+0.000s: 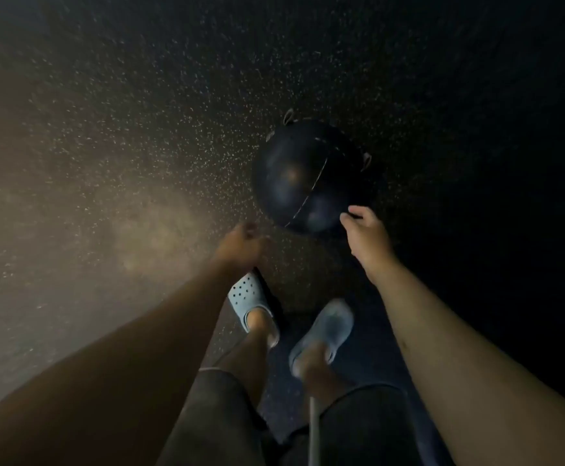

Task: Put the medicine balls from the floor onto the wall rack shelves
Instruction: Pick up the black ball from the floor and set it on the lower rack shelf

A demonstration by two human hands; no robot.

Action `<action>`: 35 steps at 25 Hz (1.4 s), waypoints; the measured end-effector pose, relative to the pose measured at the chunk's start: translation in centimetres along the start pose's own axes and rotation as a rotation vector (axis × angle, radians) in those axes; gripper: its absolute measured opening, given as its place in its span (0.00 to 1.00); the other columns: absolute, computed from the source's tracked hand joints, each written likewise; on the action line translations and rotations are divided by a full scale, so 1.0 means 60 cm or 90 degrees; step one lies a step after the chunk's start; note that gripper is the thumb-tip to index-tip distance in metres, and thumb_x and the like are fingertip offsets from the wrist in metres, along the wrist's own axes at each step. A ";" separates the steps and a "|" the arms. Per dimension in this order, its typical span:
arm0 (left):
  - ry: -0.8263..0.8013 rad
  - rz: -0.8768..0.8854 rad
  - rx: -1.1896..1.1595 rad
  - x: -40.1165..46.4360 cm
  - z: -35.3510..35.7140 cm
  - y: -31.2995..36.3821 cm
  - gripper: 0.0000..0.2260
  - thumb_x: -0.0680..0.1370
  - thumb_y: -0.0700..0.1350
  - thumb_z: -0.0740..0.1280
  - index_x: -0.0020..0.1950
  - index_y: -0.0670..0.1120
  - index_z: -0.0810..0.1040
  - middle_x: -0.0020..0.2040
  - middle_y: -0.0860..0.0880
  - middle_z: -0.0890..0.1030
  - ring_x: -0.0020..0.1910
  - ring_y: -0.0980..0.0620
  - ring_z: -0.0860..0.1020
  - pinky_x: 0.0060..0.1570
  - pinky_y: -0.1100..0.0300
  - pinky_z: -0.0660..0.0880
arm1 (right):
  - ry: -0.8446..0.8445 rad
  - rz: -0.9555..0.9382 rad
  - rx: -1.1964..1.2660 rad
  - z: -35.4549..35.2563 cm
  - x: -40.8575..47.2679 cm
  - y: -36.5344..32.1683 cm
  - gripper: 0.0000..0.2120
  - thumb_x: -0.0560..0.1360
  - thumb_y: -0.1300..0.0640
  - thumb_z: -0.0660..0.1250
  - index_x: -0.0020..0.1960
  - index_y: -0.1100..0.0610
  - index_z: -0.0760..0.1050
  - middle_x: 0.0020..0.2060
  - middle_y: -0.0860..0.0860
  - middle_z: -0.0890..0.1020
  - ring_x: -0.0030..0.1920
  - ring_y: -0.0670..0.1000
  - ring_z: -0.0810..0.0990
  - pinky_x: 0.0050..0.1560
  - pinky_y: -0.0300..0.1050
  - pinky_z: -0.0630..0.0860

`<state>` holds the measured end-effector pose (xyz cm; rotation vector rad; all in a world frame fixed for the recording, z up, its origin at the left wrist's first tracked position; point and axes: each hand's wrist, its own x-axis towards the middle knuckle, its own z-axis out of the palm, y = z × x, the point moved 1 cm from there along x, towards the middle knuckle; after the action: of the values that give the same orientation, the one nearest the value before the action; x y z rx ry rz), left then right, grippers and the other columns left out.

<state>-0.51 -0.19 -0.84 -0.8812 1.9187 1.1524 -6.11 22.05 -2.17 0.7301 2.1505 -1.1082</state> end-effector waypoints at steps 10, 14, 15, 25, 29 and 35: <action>0.127 -0.026 -0.082 0.298 0.004 0.200 0.41 0.83 0.66 0.67 0.89 0.47 0.60 0.89 0.39 0.59 0.86 0.33 0.64 0.83 0.34 0.67 | -0.037 0.038 -0.056 0.011 0.315 -0.085 0.41 0.82 0.30 0.60 0.88 0.46 0.54 0.88 0.57 0.56 0.82 0.63 0.68 0.72 0.56 0.72; 0.141 -0.062 -0.087 0.441 0.003 0.215 0.47 0.76 0.77 0.64 0.88 0.51 0.64 0.88 0.39 0.63 0.86 0.33 0.66 0.84 0.35 0.65 | -0.035 0.093 -0.076 0.037 0.408 -0.076 0.46 0.77 0.22 0.55 0.89 0.41 0.52 0.89 0.55 0.52 0.85 0.64 0.63 0.80 0.65 0.65; 0.122 -0.066 -0.113 0.466 0.002 0.214 0.50 0.73 0.79 0.66 0.87 0.50 0.67 0.87 0.40 0.67 0.84 0.35 0.69 0.84 0.38 0.67 | -0.023 0.096 -0.067 0.039 0.422 -0.073 0.46 0.76 0.21 0.55 0.89 0.40 0.52 0.89 0.55 0.52 0.85 0.64 0.63 0.80 0.65 0.65; 0.089 -0.153 -0.366 0.537 0.045 0.158 0.54 0.58 0.82 0.70 0.79 0.54 0.79 0.79 0.45 0.79 0.77 0.39 0.79 0.79 0.40 0.73 | -0.018 0.113 0.018 0.043 0.469 -0.067 0.42 0.78 0.23 0.55 0.87 0.36 0.53 0.89 0.53 0.51 0.87 0.67 0.56 0.81 0.71 0.63; 0.089 -0.170 -0.379 0.543 0.055 0.150 0.51 0.57 0.77 0.73 0.75 0.52 0.82 0.73 0.45 0.84 0.71 0.39 0.83 0.77 0.42 0.76 | -0.024 0.074 0.047 0.036 0.468 -0.046 0.37 0.81 0.27 0.54 0.87 0.36 0.53 0.89 0.51 0.52 0.87 0.64 0.56 0.84 0.68 0.61; 0.046 -0.202 -0.408 0.548 0.053 0.165 0.55 0.55 0.75 0.75 0.78 0.50 0.80 0.71 0.44 0.85 0.68 0.39 0.85 0.75 0.42 0.78 | 0.059 -0.042 0.062 0.015 0.455 -0.020 0.24 0.88 0.45 0.57 0.82 0.50 0.71 0.82 0.53 0.73 0.81 0.52 0.72 0.83 0.52 0.67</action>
<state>-24.68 0.19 -25.44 -1.5175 1.3887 1.5725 -24.86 26.00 -21.64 0.7727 2.2243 -1.2440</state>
